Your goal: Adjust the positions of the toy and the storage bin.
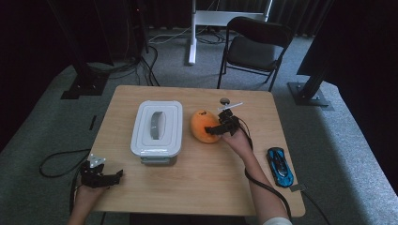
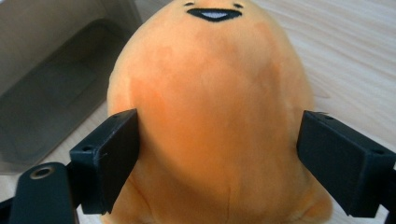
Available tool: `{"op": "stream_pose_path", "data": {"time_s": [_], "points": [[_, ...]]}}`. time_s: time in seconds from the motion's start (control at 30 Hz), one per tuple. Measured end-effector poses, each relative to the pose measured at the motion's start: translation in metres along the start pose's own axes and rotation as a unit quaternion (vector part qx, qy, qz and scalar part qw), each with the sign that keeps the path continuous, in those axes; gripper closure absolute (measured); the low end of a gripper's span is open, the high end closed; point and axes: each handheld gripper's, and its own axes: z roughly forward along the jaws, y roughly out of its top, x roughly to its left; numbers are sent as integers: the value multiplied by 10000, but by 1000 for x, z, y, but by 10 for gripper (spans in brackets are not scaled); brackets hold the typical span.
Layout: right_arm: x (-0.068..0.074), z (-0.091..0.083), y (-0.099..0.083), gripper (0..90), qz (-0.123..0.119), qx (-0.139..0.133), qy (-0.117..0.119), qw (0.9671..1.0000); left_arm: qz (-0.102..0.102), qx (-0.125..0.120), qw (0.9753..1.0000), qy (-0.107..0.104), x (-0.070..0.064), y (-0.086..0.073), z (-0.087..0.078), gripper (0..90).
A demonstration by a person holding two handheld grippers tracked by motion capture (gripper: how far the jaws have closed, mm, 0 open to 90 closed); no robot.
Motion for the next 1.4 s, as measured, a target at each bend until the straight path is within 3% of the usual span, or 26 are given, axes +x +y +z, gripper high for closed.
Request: {"op": "stream_pose_path", "data": {"time_s": [0.2,0.4,0.53,0.67,0.97,1.13,1.4], "points": [[9,6,-6,133,-141,51,-26,9999,0,0,10000,0,0,0,0,3],[12,10,-16,134,87,-120,-65,9999,0,-1,10000,1,0,0,0,3],[15,10,-17,153,66,-118,-141,9998,2,1,10000,1,0,0,0,3],[18,9,-16,237,-73,-46,-252,9996,2,0,10000,1,0,0,0,3],[19,1,-15,525,-71,-119,-342,9993,2,0,10000,1,0,0,0,3],[20,-3,-13,596,-82,-109,-376,9992,2,1,10000,1,0,0,0,3],[22,-11,-9,639,-40,-137,-401,9991,3,1,10000,1,0,0,0,3]]}}
